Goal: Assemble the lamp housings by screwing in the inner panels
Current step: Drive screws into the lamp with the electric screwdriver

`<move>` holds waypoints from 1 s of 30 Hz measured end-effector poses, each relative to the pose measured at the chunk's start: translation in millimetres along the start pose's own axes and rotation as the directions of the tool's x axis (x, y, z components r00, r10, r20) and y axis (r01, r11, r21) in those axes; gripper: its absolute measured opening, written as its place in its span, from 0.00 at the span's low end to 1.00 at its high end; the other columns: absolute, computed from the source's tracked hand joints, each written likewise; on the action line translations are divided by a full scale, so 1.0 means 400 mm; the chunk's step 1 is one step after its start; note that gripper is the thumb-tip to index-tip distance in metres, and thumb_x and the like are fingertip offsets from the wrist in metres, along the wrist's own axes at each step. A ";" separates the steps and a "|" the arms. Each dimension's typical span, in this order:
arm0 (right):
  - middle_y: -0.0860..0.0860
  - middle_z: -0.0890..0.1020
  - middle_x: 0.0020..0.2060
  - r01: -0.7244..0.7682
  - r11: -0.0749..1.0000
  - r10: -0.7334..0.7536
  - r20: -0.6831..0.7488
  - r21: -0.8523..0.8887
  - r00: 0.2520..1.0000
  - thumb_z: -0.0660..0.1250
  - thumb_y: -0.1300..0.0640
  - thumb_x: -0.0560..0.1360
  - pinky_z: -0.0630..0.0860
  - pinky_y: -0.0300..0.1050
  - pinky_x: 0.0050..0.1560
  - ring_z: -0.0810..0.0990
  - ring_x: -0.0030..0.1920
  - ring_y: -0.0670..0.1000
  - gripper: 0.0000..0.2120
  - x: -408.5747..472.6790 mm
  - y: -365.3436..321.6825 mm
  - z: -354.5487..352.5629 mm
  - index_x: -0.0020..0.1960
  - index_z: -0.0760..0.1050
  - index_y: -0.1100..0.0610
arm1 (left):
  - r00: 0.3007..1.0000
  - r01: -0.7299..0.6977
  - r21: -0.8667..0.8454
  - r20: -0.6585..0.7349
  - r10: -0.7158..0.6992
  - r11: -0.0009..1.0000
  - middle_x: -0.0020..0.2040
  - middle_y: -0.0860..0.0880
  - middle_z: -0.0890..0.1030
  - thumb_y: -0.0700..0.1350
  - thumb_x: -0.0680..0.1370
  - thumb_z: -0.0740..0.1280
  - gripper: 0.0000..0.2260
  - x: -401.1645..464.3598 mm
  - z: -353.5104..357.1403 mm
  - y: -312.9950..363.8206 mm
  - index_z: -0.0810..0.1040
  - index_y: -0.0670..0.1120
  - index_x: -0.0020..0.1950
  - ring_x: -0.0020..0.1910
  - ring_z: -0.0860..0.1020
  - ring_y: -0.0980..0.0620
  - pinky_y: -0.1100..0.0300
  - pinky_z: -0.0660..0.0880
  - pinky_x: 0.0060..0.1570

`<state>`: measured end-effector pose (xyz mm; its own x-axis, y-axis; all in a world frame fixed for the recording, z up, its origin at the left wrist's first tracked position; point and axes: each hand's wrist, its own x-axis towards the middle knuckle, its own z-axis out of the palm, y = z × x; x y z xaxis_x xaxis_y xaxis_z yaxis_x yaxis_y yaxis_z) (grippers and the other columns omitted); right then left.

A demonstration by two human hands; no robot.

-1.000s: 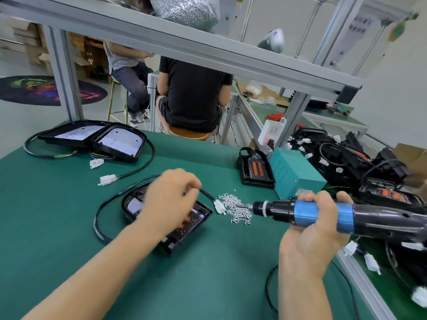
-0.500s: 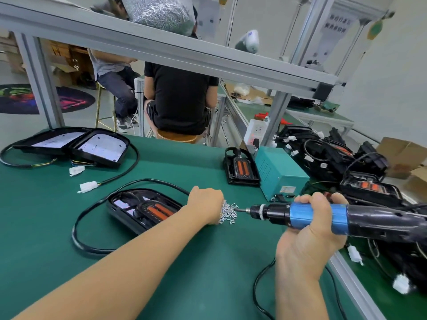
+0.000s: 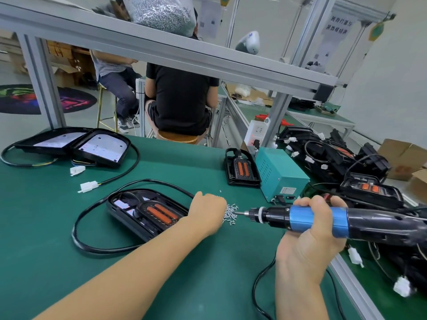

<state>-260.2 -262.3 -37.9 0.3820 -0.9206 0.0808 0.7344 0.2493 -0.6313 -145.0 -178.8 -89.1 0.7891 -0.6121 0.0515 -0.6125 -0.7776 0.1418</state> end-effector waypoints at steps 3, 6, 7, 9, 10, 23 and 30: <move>0.44 0.77 0.27 0.125 0.992 -0.125 -0.008 0.002 0.992 0.63 0.71 0.75 0.77 0.40 0.41 0.75 0.33 0.47 0.12 0.005 -0.020 0.000 0.49 0.69 0.55 | 0.993 0.029 -0.560 -0.078 -0.087 0.828 0.41 0.50 0.83 0.37 0.74 0.66 0.06 -0.012 -0.039 -0.044 0.80 0.47 0.43 0.42 0.79 0.49 0.59 0.75 0.44; 0.45 0.77 0.28 0.068 0.996 -0.070 0.027 0.056 0.997 0.64 0.70 0.74 0.78 0.40 0.41 0.77 0.32 0.46 0.12 0.007 -0.022 0.008 0.47 0.71 0.53 | 0.987 0.003 -0.900 -0.067 -0.144 0.436 0.33 0.52 0.83 0.37 0.71 0.72 0.06 -0.056 -0.082 -0.106 0.83 0.48 0.38 0.33 0.77 0.56 0.65 0.74 0.37; 0.45 0.77 0.29 0.034 0.997 -0.037 0.037 0.074 0.999 0.64 0.70 0.74 0.78 0.40 0.41 0.77 0.32 0.45 0.12 0.016 -0.018 0.006 0.47 0.71 0.53 | 0.988 0.000 -0.946 -0.051 -0.146 0.324 0.33 0.50 0.83 0.36 0.71 0.73 0.07 -0.071 -0.088 -0.125 0.84 0.48 0.38 0.32 0.77 0.55 0.65 0.74 0.36; 0.45 0.76 0.29 -0.023 0.996 0.018 0.058 0.085 0.998 0.64 0.69 0.74 0.78 0.41 0.41 0.77 0.32 0.45 0.12 0.003 -0.016 0.018 0.46 0.71 0.52 | 0.986 0.001 -0.983 -0.031 -0.167 0.186 0.34 0.48 0.83 0.34 0.70 0.74 0.09 -0.100 -0.096 -0.156 0.85 0.48 0.37 0.33 0.77 0.55 0.65 0.75 0.37; 0.45 0.76 0.29 -0.056 0.993 0.049 0.069 0.102 0.996 0.63 0.69 0.74 0.78 0.41 0.42 0.76 0.32 0.45 0.12 -0.006 -0.015 0.027 0.45 0.71 0.51 | 0.985 0.006 -0.991 -0.018 -0.170 0.137 0.35 0.48 0.84 0.33 0.70 0.73 0.09 -0.112 -0.098 -0.171 0.86 0.48 0.37 0.33 0.78 0.55 0.65 0.76 0.37; 0.45 0.75 0.29 -0.220 0.959 0.174 0.243 0.176 0.954 0.62 0.68 0.74 0.77 0.40 0.43 0.75 0.32 0.45 0.11 -0.089 0.021 0.122 0.46 0.72 0.51 | 0.988 -0.076 -0.990 -0.060 -0.142 -0.116 0.36 0.44 0.84 0.39 0.64 0.72 0.05 -0.212 -0.109 -0.231 0.85 0.44 0.38 0.36 0.81 0.55 0.68 0.77 0.43; 0.45 0.75 0.29 -0.187 0.970 0.141 0.266 0.157 0.954 0.63 0.68 0.74 0.77 0.40 0.44 0.76 0.32 0.45 0.11 -0.101 0.027 0.137 0.47 0.72 0.51 | 0.989 -0.075 -0.982 -0.051 -0.141 -0.171 0.37 0.44 0.84 0.38 0.64 0.72 0.05 -0.219 -0.106 -0.239 0.85 0.43 0.38 0.36 0.81 0.54 0.67 0.77 0.40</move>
<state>-236.9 -206.1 -5.7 0.6167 -0.7631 0.1933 0.7291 0.4611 -0.5058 -153.6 -44.9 -65.1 0.8688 -0.4884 0.0814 0.0916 0.3201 0.9429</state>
